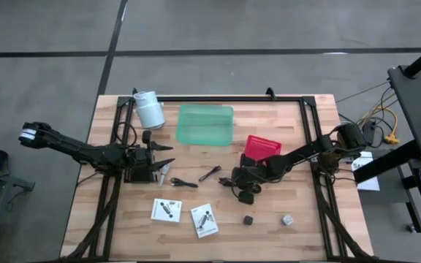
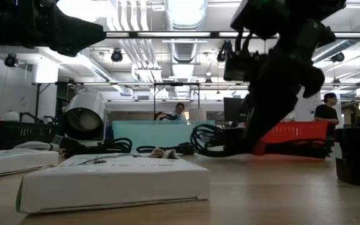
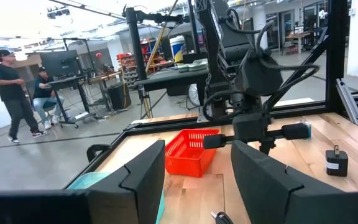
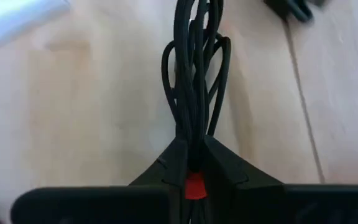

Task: Pick and place items into bin
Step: Put the right black charger cable into the blue bin

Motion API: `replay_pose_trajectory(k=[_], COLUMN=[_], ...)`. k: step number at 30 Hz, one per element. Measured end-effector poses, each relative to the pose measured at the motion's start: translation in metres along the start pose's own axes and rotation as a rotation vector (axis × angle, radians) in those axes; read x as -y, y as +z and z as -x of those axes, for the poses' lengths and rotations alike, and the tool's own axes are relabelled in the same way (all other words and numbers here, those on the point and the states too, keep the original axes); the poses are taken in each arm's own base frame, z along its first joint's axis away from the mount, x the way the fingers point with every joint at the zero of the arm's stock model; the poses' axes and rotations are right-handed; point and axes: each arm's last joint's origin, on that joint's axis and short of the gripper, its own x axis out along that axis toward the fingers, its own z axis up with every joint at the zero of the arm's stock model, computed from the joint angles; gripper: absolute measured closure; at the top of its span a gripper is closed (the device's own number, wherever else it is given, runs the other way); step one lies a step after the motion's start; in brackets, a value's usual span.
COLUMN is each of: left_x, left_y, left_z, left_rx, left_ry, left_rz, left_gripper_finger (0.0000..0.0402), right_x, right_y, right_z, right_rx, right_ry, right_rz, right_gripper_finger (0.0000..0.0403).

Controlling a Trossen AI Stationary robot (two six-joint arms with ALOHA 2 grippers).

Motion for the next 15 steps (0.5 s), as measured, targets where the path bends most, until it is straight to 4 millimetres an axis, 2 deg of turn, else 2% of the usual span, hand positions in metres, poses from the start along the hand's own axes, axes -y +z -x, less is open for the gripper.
replay_pose_trajectory(k=[6,10,15], left_x=[0.000,0.000,0.000], left_y=[-0.001,-0.001,-0.002], left_z=[0.000,0.000,0.000], left_rx=[-0.004,-0.005,-0.008], left_ry=[-0.001,-0.002,-0.002], left_rz=[-0.001,-0.002,-0.003], left_gripper_finger=[0.0233,0.0233,0.0233], right_x=[-0.014,-0.021,-0.024], right_y=[0.021,0.039,0.062], right_z=[0.014,0.026,0.043], right_rx=[0.005,0.029,0.079], right_ry=[0.002,-0.001,-0.092], right_rz=[0.037,0.127,0.258], right_gripper_finger=[0.0384,0.0384,0.0385])
